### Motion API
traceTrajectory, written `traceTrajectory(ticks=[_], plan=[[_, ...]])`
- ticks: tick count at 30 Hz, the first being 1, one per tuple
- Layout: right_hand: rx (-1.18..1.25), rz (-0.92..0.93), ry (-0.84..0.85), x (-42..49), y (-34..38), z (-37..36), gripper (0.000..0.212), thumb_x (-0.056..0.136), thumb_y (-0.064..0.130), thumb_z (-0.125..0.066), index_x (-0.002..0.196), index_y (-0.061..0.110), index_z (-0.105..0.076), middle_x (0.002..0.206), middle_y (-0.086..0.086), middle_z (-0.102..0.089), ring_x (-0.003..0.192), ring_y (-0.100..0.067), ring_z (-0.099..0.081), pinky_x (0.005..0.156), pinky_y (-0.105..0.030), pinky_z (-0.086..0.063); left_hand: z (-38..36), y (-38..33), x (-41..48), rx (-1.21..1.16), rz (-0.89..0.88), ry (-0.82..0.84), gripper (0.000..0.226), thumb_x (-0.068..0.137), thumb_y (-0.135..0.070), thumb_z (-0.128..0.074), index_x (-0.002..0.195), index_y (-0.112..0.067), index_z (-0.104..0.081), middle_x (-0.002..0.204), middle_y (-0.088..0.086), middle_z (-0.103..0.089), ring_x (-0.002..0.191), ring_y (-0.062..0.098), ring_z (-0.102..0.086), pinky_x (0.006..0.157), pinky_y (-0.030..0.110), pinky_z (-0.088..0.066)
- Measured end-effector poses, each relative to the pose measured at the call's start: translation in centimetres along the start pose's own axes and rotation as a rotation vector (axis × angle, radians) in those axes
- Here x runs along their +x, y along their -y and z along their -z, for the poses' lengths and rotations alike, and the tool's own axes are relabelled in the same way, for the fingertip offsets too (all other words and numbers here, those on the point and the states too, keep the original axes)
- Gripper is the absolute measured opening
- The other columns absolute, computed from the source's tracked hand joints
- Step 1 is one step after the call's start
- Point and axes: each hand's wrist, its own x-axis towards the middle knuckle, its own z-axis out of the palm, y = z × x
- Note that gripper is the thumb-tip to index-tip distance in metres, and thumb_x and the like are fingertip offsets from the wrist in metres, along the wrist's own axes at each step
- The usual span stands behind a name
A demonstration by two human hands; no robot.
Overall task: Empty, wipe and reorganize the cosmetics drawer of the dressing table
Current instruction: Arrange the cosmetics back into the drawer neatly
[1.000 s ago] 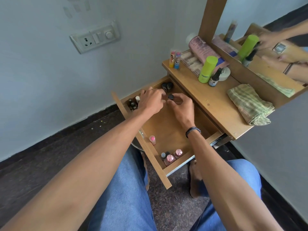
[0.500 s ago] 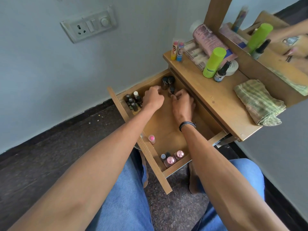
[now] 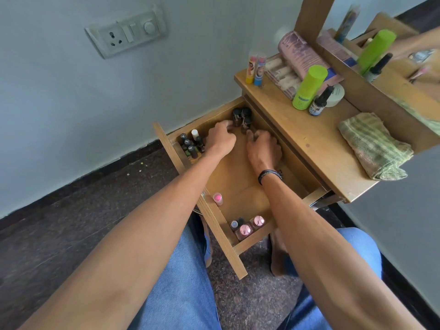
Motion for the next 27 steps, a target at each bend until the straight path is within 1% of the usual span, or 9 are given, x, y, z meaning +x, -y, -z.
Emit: traceTrajectory(ticks=[4,6,8,11,13,15,20,24,27], plan=[[0.006,0.033,0.009,-0.14,0.08,-0.16,0.044,0.098,0.051,-0.049,0.070,0.019,-0.056,0.075,0.000,-0.067,0.075,-0.033,-0.064,0.063,-0.033,-0.039,0.05,-0.06,0.00,0.012,-0.013,0.011,0.053,0.091,-0.001,-0.053,0.140,-0.019,-0.057,0.136,-0.001,-0.063,0.129,0.020,-0.055,0.111,0.039,-0.042],[0.032,0.088,0.034,-0.30,0.19,-0.38,0.042,0.098,0.051,-0.050,0.071,0.020,-0.058,0.073,0.002,-0.066,0.072,-0.028,-0.064,0.064,-0.035,-0.048,0.07,-0.03,0.01,0.012,-0.018,0.017,0.053,0.091,-0.001,-0.053,0.141,-0.019,-0.056,0.138,-0.001,-0.062,0.130,0.020,-0.054,0.112,0.040,-0.042],[0.056,0.150,0.065,-0.37,0.25,-0.53,0.036,0.100,0.048,-0.050,0.081,0.022,-0.066,0.077,0.003,-0.069,0.072,-0.024,-0.065,0.070,-0.038,-0.055,0.05,-0.05,-0.04,0.006,-0.021,0.022,0.053,0.092,-0.001,-0.053,0.141,-0.019,-0.055,0.139,0.000,-0.061,0.131,0.020,-0.053,0.112,0.041,-0.042],[0.053,0.184,0.041,-0.35,0.37,-0.42,0.030,0.101,0.045,-0.048,0.102,0.028,-0.072,0.090,0.003,-0.073,0.081,-0.024,-0.068,0.076,-0.038,-0.057,0.01,-0.08,-0.04,-0.005,-0.017,0.026,0.053,0.092,0.000,-0.052,0.142,-0.018,-0.054,0.139,0.000,-0.060,0.131,0.020,-0.053,0.112,0.041,-0.042],[0.050,0.162,0.017,-0.23,0.41,-0.29,0.033,0.102,0.045,-0.047,0.120,0.031,-0.071,0.107,0.000,-0.075,0.095,-0.027,-0.069,0.084,-0.039,-0.056,0.05,-0.16,-0.07,-0.010,-0.009,0.031,0.054,0.092,0.000,-0.053,0.143,-0.018,-0.054,0.140,0.000,-0.059,0.131,0.021,-0.053,0.112,0.041,-0.042],[0.055,0.136,0.013,-0.13,0.36,-0.14,0.037,0.102,0.047,-0.047,0.130,0.032,-0.067,0.117,0.000,-0.074,0.104,-0.028,-0.068,0.090,-0.039,-0.055,0.00,-0.22,-0.11,-0.006,-0.009,0.033,0.054,0.092,0.000,-0.054,0.143,-0.019,-0.053,0.141,0.000,-0.059,0.132,0.021,-0.052,0.113,0.042,-0.041],[0.073,0.115,0.007,-0.14,0.39,-0.01,0.039,0.101,0.047,-0.047,0.131,0.032,-0.066,0.119,0.001,-0.074,0.106,-0.028,-0.068,0.092,-0.039,-0.054,0.01,-0.30,-0.25,-0.019,-0.008,0.041,0.056,0.092,-0.003,-0.056,0.145,-0.020,-0.050,0.144,-0.002,-0.057,0.133,0.021,-0.051,0.114,0.042,-0.040],[0.083,0.130,-0.005,-0.27,0.47,0.03,0.037,0.101,0.044,-0.048,0.131,0.032,-0.066,0.118,-0.002,-0.074,0.106,-0.029,-0.068,0.088,-0.035,-0.052,0.12,-0.38,-0.38,-0.029,-0.022,0.039,0.056,0.093,-0.006,-0.057,0.146,-0.022,-0.049,0.143,-0.004,-0.057,0.134,0.020,-0.050,0.115,0.042,-0.039],[0.074,0.141,0.009,-0.28,0.43,0.00,0.037,0.102,0.040,-0.048,0.134,0.033,-0.065,0.124,-0.003,-0.072,0.111,-0.030,-0.066,0.093,-0.036,-0.052,0.08,-0.33,-0.41,-0.033,-0.025,0.045,0.057,0.093,-0.007,-0.058,0.147,-0.022,-0.049,0.144,-0.004,-0.057,0.135,0.021,-0.049,0.114,0.042,-0.039]])
